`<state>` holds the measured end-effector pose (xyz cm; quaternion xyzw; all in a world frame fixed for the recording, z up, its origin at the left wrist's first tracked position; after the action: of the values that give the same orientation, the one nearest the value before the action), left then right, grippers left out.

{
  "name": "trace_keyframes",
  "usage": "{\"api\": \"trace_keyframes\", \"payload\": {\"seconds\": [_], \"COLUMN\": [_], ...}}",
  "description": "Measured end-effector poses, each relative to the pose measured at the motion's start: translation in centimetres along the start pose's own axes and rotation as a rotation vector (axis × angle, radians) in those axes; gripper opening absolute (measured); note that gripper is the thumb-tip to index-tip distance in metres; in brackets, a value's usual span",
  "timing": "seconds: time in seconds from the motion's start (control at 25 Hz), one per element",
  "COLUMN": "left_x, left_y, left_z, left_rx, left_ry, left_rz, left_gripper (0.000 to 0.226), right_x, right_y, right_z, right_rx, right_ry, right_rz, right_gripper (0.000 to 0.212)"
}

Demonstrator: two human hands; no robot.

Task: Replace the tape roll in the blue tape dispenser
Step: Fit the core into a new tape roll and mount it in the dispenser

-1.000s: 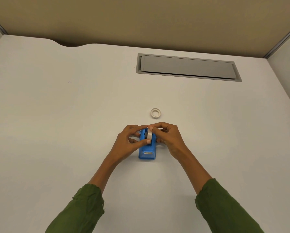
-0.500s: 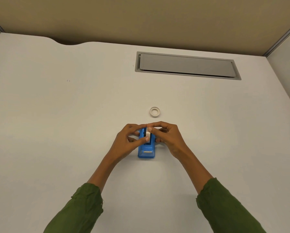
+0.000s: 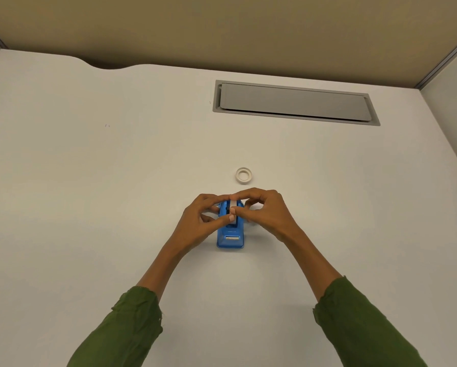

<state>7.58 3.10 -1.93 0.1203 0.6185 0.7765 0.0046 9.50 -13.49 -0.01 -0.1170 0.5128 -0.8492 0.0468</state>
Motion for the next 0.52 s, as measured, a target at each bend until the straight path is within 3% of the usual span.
{"api": "trace_keyframes", "payload": {"seconds": [0.36, 0.52], "left_x": [0.1, 0.0], "left_y": [0.1, 0.2], "left_z": [0.0, 0.0], "left_rx": [0.009, 0.009], "left_ry": [-0.006, 0.005], "left_rz": [0.011, -0.005], "left_gripper": [0.046, 0.044], "right_x": [-0.8, -0.6], "right_y": [0.0, -0.7], "right_z": [0.4, 0.8], "right_rx": [-0.006, 0.184], "right_ry": [0.001, -0.073], "right_rz": [-0.018, 0.028], "right_gripper": [0.011, 0.019]}}
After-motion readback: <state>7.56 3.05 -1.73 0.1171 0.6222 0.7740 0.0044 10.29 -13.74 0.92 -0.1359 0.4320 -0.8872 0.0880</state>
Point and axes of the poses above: each hand's wrist, its own x-axis away from the middle knuckle, its own z-axis out of the back of the hand, y = z × x, the point moved 4 cm from there along -x, towards the middle knuckle, and after that the axes turned 6 degrees about x, right-handed, at the moved point
